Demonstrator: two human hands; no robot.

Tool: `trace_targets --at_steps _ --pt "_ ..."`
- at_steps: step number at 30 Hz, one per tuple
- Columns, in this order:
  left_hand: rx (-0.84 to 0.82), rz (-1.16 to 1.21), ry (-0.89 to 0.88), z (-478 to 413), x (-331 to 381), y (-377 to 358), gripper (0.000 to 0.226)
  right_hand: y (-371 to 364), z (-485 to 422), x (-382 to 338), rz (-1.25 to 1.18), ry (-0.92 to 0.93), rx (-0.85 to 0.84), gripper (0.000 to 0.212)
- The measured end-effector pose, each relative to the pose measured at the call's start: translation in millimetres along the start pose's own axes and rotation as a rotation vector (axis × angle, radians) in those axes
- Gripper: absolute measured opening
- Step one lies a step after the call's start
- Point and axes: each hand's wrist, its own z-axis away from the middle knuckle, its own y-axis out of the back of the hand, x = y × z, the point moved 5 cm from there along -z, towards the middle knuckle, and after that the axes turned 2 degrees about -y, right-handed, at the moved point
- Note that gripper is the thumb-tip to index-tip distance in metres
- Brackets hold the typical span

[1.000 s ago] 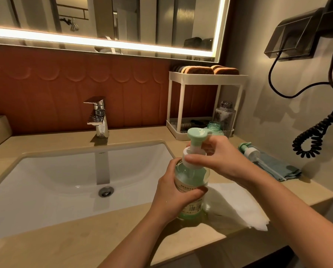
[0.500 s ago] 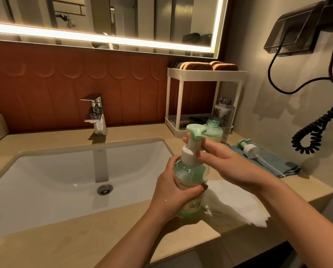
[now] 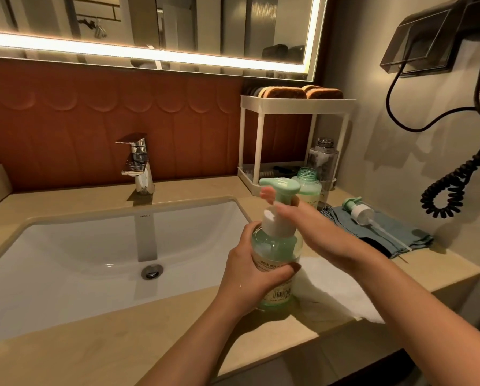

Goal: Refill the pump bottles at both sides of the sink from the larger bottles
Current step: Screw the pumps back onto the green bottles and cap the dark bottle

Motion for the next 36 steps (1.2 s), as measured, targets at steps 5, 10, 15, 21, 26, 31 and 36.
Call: trace_targets --at_steps 5,10,15,21,26,31,36 --pt "0.006 -0.022 -0.001 -0.1 0.1 0.0 0.068 7.9 9.0 -2.8 0.048 0.075 -0.03 0.027" --pt "0.01 -0.032 0.021 0.1 -2.8 -1.1 0.069 9.9 -0.3 -9.2 0.387 0.069 0.378 0.048" --pt "0.014 -0.053 0.027 -0.5 -5.3 -2.6 0.076 -2.8 -0.1 -3.8 0.187 0.047 0.205 0.04" --pt "0.073 -0.101 0.033 1.6 -6.2 -3.2 0.082 6.1 9.7 7.9 0.012 -0.019 -0.033 0.034" --pt "0.142 -0.157 0.061 7.2 -8.1 -2.5 0.082 11.1 3.6 -6.4 0.099 0.101 0.074 0.021" --pt "0.168 -0.198 0.055 9.6 -5.4 -4.0 0.082 13.6 1.8 -9.8 0.156 0.149 0.169 0.016" --pt "0.187 -0.208 0.055 10.3 -3.7 -4.1 0.083 12.8 6.5 -4.8 0.2 0.161 0.235 0.024"
